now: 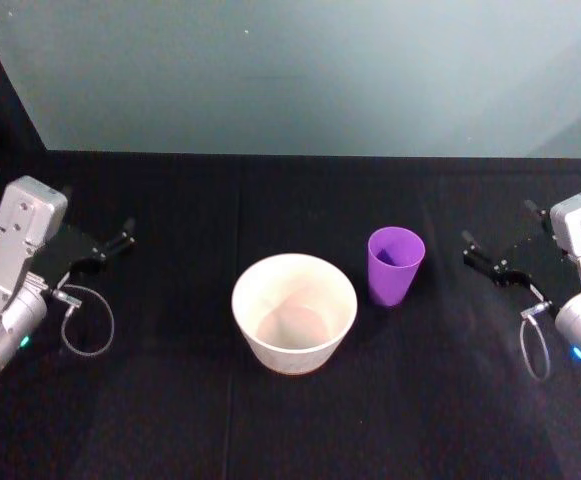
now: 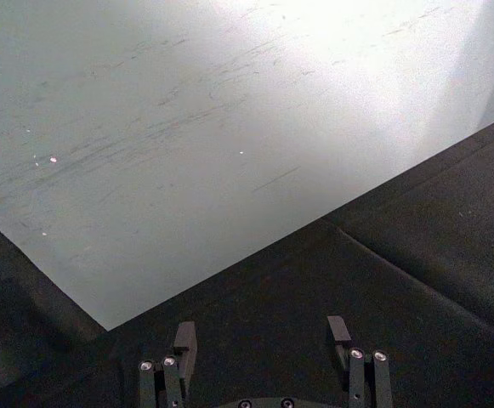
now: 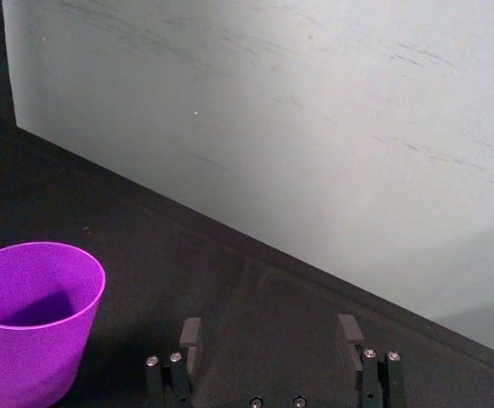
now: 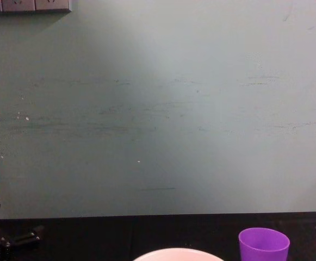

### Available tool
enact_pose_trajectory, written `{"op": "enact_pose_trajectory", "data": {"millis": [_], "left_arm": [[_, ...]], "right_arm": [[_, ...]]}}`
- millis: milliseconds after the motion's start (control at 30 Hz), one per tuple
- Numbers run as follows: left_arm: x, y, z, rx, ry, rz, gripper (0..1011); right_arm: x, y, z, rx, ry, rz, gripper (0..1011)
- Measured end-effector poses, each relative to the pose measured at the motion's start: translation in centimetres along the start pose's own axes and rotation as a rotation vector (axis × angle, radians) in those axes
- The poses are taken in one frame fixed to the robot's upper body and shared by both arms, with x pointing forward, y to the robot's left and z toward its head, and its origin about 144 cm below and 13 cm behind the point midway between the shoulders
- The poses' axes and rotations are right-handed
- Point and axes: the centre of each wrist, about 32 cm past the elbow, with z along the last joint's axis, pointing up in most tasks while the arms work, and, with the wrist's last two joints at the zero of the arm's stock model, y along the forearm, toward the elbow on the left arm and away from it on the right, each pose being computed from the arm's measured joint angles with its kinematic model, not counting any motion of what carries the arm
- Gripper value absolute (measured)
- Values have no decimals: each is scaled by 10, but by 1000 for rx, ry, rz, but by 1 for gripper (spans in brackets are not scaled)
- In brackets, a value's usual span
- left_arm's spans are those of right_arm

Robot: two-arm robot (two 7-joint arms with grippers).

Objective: Pick up the cup and pour the mung beans from the cup into the bowl.

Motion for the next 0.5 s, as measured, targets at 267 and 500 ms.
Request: {"op": "enact_pose_trajectory", "data": {"millis": [267, 500], "left_arm": [[0, 0, 0, 0, 0, 0, 1000], [0, 0, 0, 0, 0, 0, 1000]], "right_arm": [[0, 0, 0, 0, 0, 0, 1010], [0, 0, 0, 0, 0, 0, 1010]]}}
